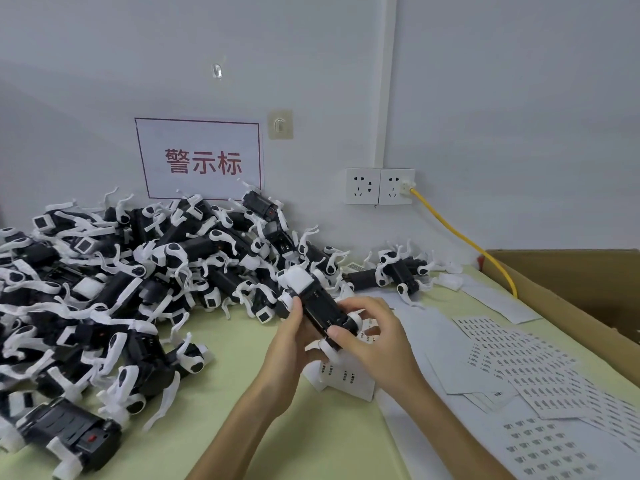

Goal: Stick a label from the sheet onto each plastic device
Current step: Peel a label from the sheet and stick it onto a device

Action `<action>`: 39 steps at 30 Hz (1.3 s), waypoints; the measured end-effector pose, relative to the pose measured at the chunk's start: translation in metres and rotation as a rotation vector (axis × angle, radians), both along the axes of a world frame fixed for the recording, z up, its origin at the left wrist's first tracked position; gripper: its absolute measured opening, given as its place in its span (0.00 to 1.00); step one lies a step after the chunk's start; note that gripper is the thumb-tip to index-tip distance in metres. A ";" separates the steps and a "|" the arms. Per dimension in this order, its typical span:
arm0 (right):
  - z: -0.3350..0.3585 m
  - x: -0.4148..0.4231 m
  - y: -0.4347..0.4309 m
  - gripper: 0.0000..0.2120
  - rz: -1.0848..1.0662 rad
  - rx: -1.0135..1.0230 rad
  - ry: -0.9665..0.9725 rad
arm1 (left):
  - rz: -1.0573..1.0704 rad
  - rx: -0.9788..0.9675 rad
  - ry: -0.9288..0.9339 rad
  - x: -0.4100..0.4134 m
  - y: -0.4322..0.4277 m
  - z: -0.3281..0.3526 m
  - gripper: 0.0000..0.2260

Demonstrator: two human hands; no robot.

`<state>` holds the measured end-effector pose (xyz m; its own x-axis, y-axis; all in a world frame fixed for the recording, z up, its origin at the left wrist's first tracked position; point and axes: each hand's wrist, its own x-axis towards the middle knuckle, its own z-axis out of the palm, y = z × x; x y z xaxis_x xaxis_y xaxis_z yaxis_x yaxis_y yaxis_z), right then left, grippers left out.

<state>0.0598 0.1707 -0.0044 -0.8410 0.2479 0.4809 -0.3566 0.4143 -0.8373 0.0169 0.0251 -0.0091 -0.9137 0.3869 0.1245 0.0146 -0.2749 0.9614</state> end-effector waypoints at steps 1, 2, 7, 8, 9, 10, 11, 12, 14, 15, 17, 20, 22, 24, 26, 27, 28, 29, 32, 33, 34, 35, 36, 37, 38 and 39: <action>0.001 0.000 0.001 0.16 -0.009 -0.010 -0.001 | -0.009 -0.001 0.010 -0.001 -0.001 0.001 0.26; 0.001 0.000 0.002 0.15 -0.013 -0.015 0.002 | -0.010 -0.005 0.030 -0.001 -0.002 0.002 0.26; 0.002 0.000 0.004 0.15 0.029 -0.043 0.029 | -0.022 -0.069 0.138 -0.001 -0.002 0.000 0.21; 0.002 0.000 0.004 0.15 0.038 -0.044 0.023 | -0.029 -0.088 0.154 0.000 -0.001 0.001 0.20; 0.001 0.000 0.003 0.14 0.045 -0.048 0.016 | -0.035 -0.105 0.173 0.002 -0.001 0.001 0.20; 0.001 0.001 0.003 0.14 0.046 -0.055 0.008 | -0.037 -0.118 0.190 0.004 0.000 0.001 0.19; 0.001 0.001 0.002 0.15 0.043 -0.067 0.001 | -0.033 -0.126 0.201 0.005 0.000 0.002 0.19; 0.002 0.001 0.001 0.16 0.042 -0.083 -0.008 | -0.031 -0.128 0.206 0.007 0.000 0.002 0.19; 0.003 0.001 0.001 0.20 0.051 -0.121 -0.020 | -0.037 -0.128 0.222 0.008 0.000 0.002 0.18; 0.004 0.001 0.001 0.21 0.060 -0.147 -0.018 | -0.043 -0.133 0.242 0.008 -0.001 0.003 0.18; 0.005 0.001 0.001 0.23 0.091 -0.229 -0.004 | -0.066 -0.139 0.282 0.009 -0.001 0.004 0.13; 0.007 0.002 0.004 0.22 0.141 -0.355 -0.019 | -0.109 -0.168 0.328 0.015 0.001 0.008 0.10; 0.009 0.003 0.005 0.19 0.188 -0.423 -0.045 | -0.127 -0.179 0.332 0.018 0.001 0.011 0.11; 0.010 0.004 0.006 0.22 0.236 -0.472 -0.086 | -0.136 -0.148 0.293 0.017 0.000 0.010 0.12; 0.011 0.004 0.006 0.26 0.261 -0.489 -0.124 | -0.152 -0.129 0.255 0.015 -0.002 0.008 0.17; 0.012 0.004 0.006 0.26 0.266 -0.485 -0.133 | -0.156 -0.120 0.235 0.015 -0.001 0.007 0.18; 0.012 0.005 0.007 0.25 0.268 -0.478 -0.135 | -0.156 -0.108 0.213 0.015 -0.001 0.007 0.20; 0.013 0.005 0.007 0.23 0.273 -0.471 -0.132 | -0.151 -0.099 0.188 0.015 0.001 0.007 0.21; 0.012 0.004 0.006 0.10 0.266 -0.408 -0.116 | -0.104 -0.066 0.108 0.014 0.001 0.008 0.25; 0.011 0.003 0.005 0.07 0.245 -0.358 -0.108 | -0.090 -0.043 0.085 0.012 0.001 0.007 0.25; 0.010 0.003 0.003 0.05 0.225 -0.302 -0.099 | -0.078 -0.018 0.067 0.011 0.001 0.008 0.24; 0.009 0.002 0.002 0.04 0.213 -0.248 -0.093 | -0.066 0.000 0.056 0.011 0.000 0.008 0.24; 0.008 0.002 0.001 0.05 0.209 -0.202 -0.091 | -0.052 0.011 0.050 0.010 0.000 0.008 0.24; 0.007 0.002 0.000 0.06 0.206 -0.167 -0.093 | -0.038 0.018 0.040 0.010 0.001 0.008 0.24; 0.006 0.001 -0.001 0.07 0.197 -0.141 -0.089 | -0.023 0.022 0.023 0.009 0.001 0.008 0.24; 0.004 0.001 -0.001 0.07 0.170 -0.118 -0.075 | -0.010 0.030 -0.005 0.008 0.002 0.007 0.24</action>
<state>0.0606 0.1699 -0.0003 -0.9080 0.1498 0.3912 -0.3478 0.2511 -0.9033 0.0253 0.0272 -0.0023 -0.9106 0.3918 0.1317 0.0069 -0.3041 0.9526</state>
